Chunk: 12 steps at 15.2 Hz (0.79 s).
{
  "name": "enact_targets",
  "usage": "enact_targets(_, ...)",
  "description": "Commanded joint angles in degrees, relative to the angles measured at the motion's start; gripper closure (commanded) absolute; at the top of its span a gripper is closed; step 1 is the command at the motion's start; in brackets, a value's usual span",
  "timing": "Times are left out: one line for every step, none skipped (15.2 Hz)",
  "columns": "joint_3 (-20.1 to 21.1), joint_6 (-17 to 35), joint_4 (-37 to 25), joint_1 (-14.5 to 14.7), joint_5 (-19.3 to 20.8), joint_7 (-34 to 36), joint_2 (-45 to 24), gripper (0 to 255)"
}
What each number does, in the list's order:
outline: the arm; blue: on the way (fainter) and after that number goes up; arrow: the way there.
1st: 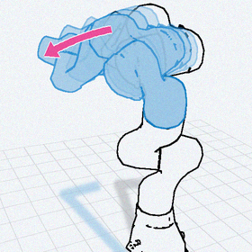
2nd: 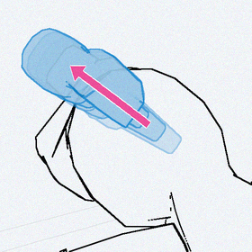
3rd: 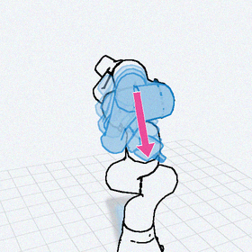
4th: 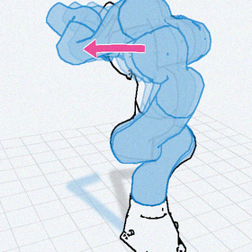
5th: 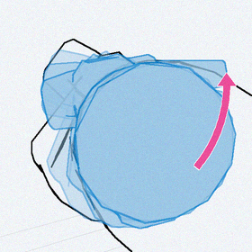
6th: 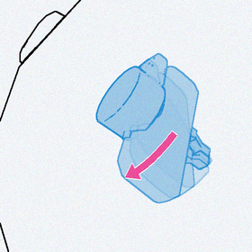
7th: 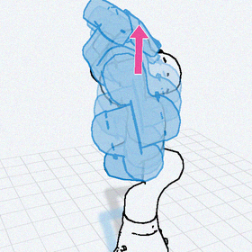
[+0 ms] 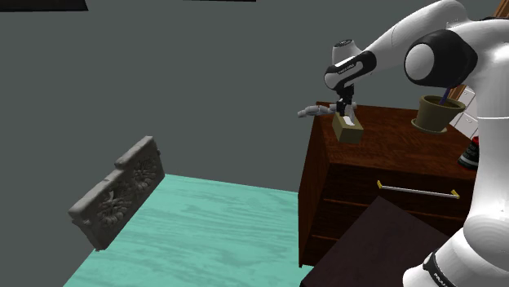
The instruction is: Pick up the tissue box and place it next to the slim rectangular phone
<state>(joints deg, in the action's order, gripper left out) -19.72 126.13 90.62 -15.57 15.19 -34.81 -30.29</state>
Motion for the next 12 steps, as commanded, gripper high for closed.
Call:
enact_targets(0.00,0.01,-0.01,0.00,0.00,0.00,-0.01,0)
enact_targets(0.00,0.01,0.00,0.00,0.00,0.00,-0.01,0)
enact_targets(0.00,0.01,0.00,0.00,0.00,0.00,-0.01,255)
enact_targets(0.00,0.01,0.00,0.00,0.00,0.00,-0.01,255)
enact_targets(0.00,0.01,0.00,0.00,0.00,0.00,-0.01,255)
enact_targets(0.01,-0.04,-0.12,-0.02,-0.03,-0.03,-0.07,255)
enact_targets(0.02,-0.15,-0.34,-0.10,-0.09,-0.14,-0.16,255)
enact_targets(0.01,-0.16,-0.32,-0.12,-0.09,-0.18,-0.11,255)
enact_targets(0.00,-0.12,-0.28,-0.16,-0.09,-0.23,-0.09,255)
enact_targets(0.01,-0.12,-0.28,-0.16,-0.10,-0.22,-0.09,255)
enact_targets(0.01,-0.13,-0.34,-0.20,-0.12,-0.27,-0.13,255)
enact_targets(0.00,0.01,0.00,-0.01,0.00,0.00,-0.01,255)
